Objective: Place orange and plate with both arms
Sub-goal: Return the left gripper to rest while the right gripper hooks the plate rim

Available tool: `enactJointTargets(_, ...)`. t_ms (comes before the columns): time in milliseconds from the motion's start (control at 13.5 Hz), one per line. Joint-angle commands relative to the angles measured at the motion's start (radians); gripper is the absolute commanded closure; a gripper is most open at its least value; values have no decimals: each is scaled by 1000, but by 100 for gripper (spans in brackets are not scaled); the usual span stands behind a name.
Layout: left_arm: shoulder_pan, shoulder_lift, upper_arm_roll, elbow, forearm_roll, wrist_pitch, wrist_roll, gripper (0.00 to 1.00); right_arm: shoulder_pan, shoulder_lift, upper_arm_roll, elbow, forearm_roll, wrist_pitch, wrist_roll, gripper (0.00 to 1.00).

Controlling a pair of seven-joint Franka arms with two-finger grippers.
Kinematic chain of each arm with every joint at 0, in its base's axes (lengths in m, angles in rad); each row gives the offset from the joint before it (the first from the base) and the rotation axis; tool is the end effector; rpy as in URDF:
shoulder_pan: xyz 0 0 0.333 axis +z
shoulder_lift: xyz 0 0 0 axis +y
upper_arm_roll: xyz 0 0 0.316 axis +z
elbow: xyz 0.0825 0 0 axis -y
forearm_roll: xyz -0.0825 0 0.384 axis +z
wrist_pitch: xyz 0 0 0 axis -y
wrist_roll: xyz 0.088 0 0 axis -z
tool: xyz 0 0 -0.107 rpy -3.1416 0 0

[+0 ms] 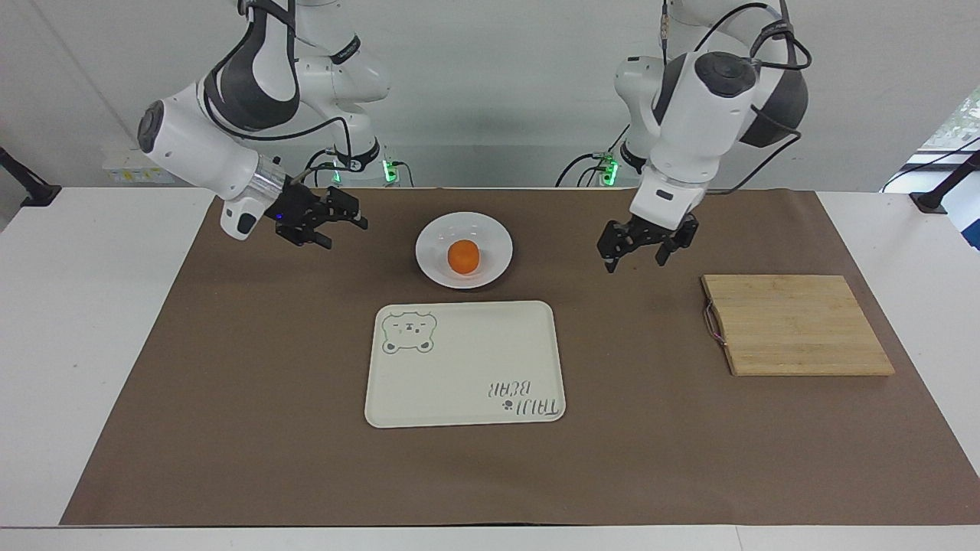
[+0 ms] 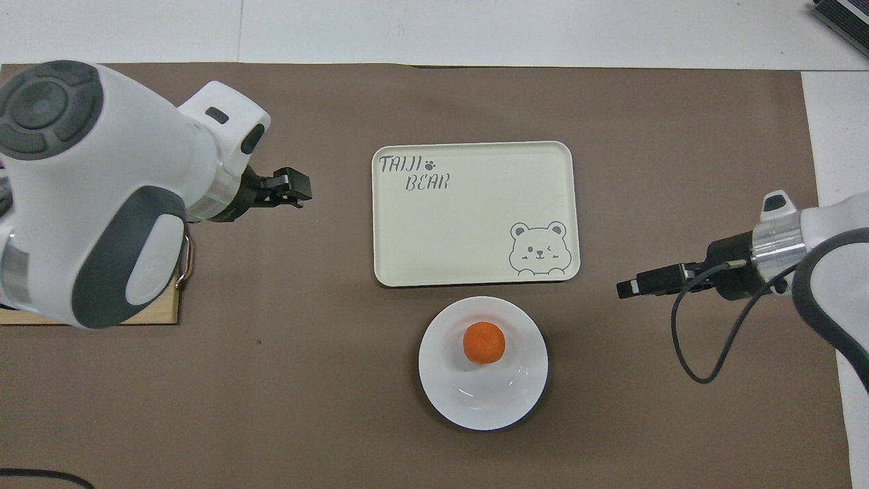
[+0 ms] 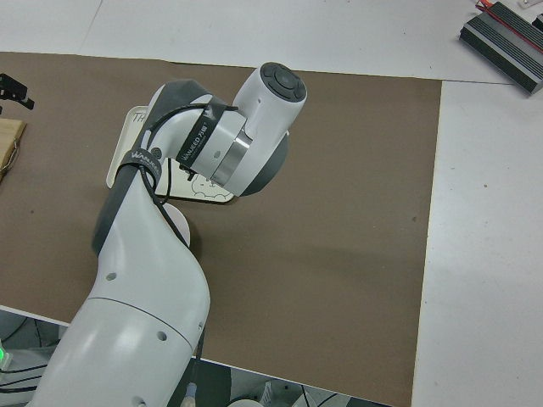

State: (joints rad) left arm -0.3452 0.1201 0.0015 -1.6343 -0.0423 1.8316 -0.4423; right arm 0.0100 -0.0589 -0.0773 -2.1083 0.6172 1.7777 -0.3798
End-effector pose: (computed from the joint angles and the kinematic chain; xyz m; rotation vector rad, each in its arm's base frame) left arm 0.5716 -0.2083 0.5480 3.0684 0.1657 0.0854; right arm 0.5082 0.0156 0.4373 -2.5035 -0.1223 0.1645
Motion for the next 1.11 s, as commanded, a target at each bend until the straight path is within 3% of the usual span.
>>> enactJointTargets(0, 76, 0, 0, 37, -11, -67, 156, 0, -4, -75, 4, -157, 79, 77, -71, 0)
enactJointTargets(445, 302, -30, 2, 39, -16, -133, 483, 0, 42, -23, 5, -334, 355, 196, -260, 0)
enactJointTargets(816, 345, -127, 12, -36, -4, -199, 499, 0, 99, 31, 7, -412, 499, 284, -383, 0)
enactJointTargets(1039, 344, -168, 12, -52, -2, -251, 415, 0, 99, 91, 7, -441, 600, 287, -490, 0)
